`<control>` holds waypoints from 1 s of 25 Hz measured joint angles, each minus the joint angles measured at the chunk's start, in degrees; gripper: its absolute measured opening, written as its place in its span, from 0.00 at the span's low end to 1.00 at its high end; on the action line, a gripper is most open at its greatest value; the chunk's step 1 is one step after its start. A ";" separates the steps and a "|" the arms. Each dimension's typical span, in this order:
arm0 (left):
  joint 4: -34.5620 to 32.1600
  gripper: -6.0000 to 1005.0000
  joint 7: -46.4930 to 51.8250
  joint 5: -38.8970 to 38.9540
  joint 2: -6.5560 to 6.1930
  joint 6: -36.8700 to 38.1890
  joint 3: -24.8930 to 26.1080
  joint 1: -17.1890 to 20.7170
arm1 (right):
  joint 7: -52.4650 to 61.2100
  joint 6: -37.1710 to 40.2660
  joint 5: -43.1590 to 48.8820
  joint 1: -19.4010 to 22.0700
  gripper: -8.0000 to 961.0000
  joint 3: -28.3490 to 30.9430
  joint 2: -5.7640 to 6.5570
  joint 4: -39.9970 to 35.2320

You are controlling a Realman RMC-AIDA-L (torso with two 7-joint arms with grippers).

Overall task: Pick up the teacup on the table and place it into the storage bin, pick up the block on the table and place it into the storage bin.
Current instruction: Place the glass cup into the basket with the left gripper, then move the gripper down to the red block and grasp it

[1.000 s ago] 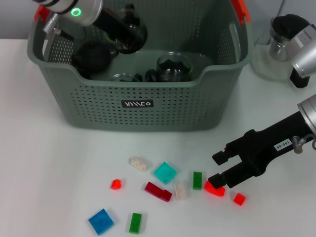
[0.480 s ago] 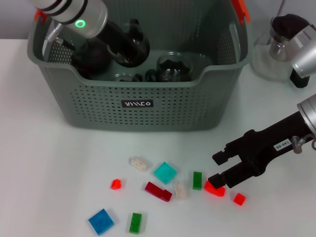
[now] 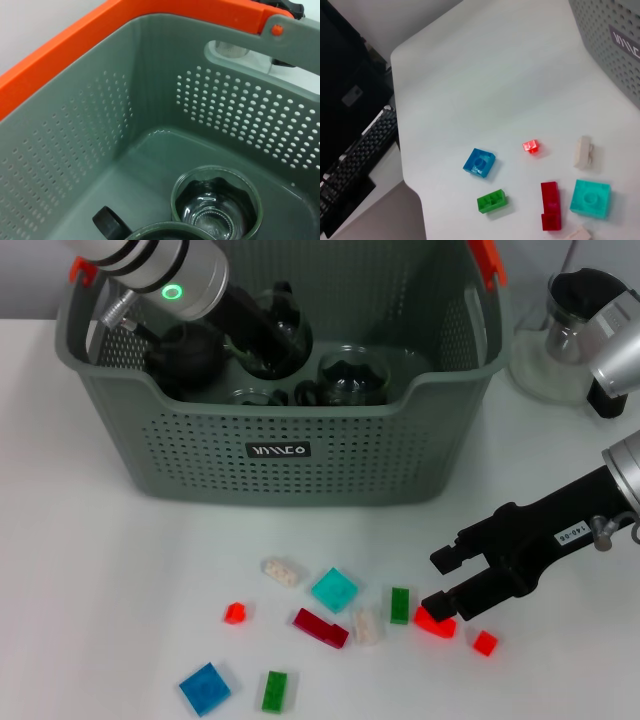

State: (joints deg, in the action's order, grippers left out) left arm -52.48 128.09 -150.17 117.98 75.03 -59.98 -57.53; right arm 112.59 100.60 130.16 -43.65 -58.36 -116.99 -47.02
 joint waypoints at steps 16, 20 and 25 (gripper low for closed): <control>-5.49 0.46 0.40 -1.28 0.88 0.56 -1.51 1.64 | -0.28 -0.22 0.00 0.40 0.84 0.18 0.06 -0.01; -15.84 0.63 2.03 -1.20 1.15 4.12 -0.37 4.49 | -0.41 -0.03 0.00 0.36 0.84 0.43 0.13 -0.01; -24.30 0.68 3.14 -0.54 1.69 8.43 1.88 6.56 | -0.47 0.06 0.00 0.19 0.84 0.44 0.18 -0.02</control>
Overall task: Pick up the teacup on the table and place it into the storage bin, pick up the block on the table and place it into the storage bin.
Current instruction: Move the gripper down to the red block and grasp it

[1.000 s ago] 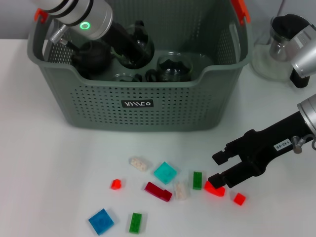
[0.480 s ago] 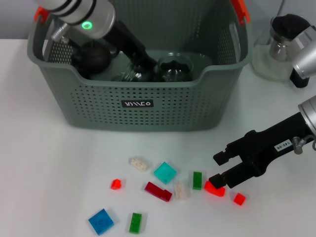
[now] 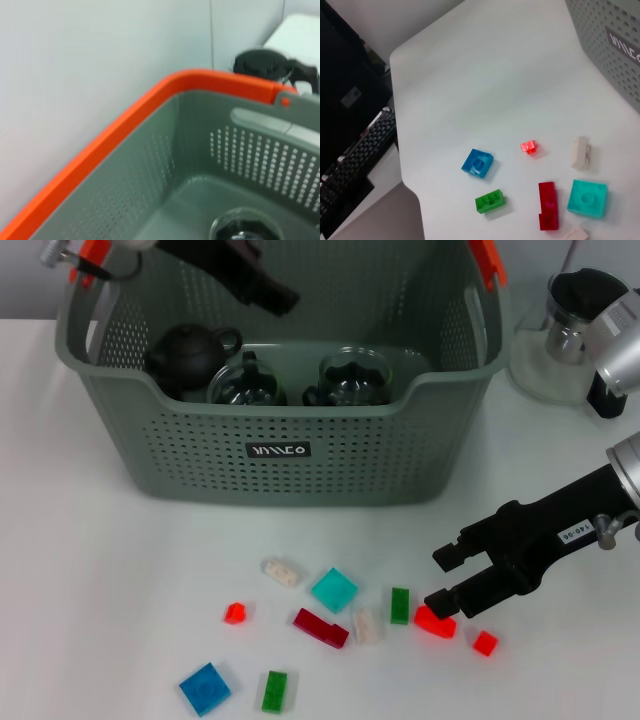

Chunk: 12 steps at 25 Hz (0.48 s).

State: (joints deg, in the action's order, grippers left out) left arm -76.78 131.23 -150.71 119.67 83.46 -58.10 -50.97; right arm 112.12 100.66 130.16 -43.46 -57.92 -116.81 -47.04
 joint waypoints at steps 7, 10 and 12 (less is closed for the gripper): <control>-11.77 0.69 -1.86 16.19 1.19 12.41 8.78 4.66 | -0.05 0.55 -0.03 -0.21 0.84 0.04 0.33 -0.44; -14.28 0.69 -4.38 28.59 1.10 17.99 10.82 9.03 | -0.47 0.85 -0.14 -0.28 0.84 0.03 0.65 -0.59; -14.67 0.69 -6.30 35.38 1.04 21.18 11.75 11.85 | -0.78 0.85 -0.20 -0.30 0.84 0.02 0.89 -0.62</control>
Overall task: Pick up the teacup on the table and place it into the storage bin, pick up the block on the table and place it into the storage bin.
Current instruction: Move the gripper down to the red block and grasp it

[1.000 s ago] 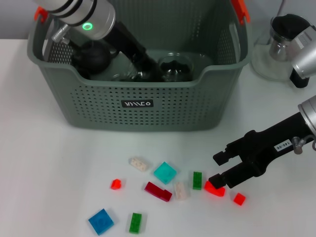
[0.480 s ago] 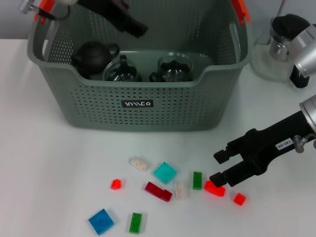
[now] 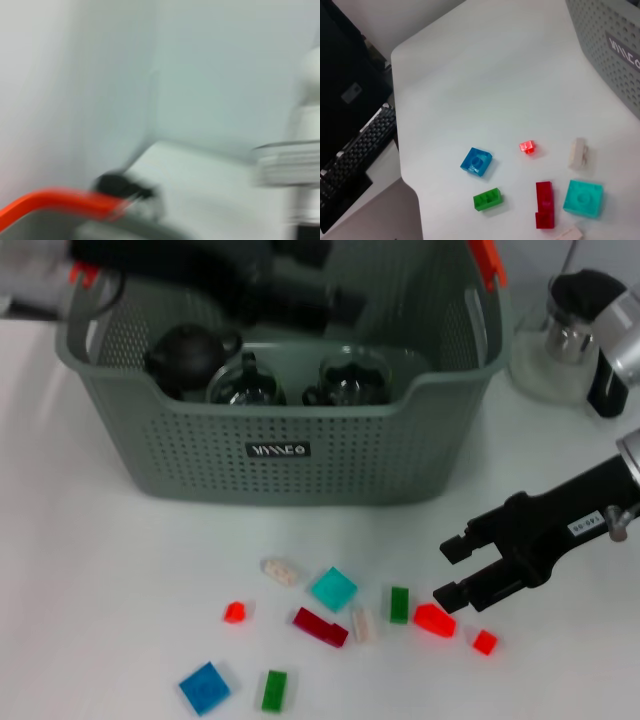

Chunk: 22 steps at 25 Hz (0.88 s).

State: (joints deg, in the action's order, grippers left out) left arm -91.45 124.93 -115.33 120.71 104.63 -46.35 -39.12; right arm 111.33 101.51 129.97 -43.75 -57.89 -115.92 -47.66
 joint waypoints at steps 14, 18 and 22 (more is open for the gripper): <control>14.10 0.68 -29.17 13.96 0.98 11.61 2.04 17.65 | -1.67 -0.07 1.87 -1.35 0.84 -0.47 0.22 0.01; 20.04 0.68 -39.77 9.78 1.53 10.12 2.54 19.14 | -2.66 -1.00 4.20 -1.92 0.84 -0.56 -0.48 0.02; 26.30 0.68 -46.33 5.98 1.77 6.92 2.28 19.26 | -4.43 -2.28 6.17 -2.03 0.83 -0.57 -1.39 0.02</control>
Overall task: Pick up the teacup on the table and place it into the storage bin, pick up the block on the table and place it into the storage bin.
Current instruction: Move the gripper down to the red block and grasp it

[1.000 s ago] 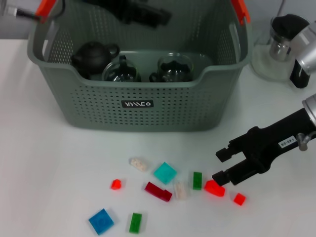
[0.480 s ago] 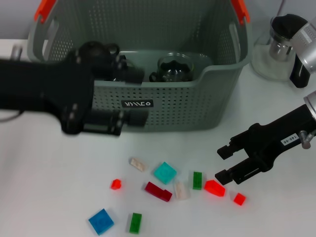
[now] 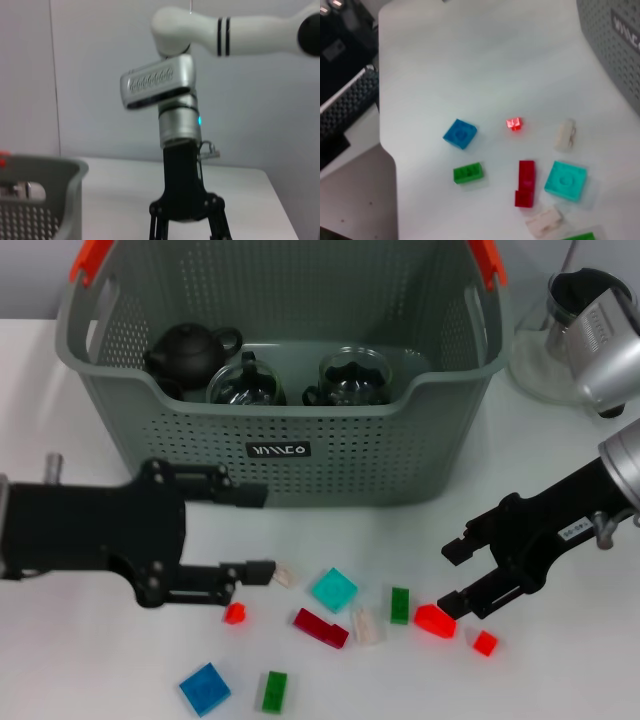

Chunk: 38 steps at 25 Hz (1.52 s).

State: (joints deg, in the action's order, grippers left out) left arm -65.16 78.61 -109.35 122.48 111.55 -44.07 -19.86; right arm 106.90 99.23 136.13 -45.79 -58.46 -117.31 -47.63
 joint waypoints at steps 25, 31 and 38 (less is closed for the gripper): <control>13.91 0.68 -9.73 -5.77 1.54 -9.00 -0.14 -1.99 | -3.84 -10.68 5.33 1.30 0.82 -11.33 -3.24 0.73; 14.22 0.67 -9.76 -5.79 1.51 -9.16 -0.14 -2.15 | -2.70 -13.24 2.77 1.32 0.82 -15.76 -3.31 0.98; 14.27 0.67 -9.87 -5.79 1.18 -9.40 0.26 -2.13 | 2.85 -17.18 1.77 1.15 0.79 -21.99 -3.43 0.99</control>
State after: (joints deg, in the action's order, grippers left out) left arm -50.89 68.74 -115.14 123.66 102.15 -43.81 -22.00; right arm 109.76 82.04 137.90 -44.64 -80.45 -120.73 -46.65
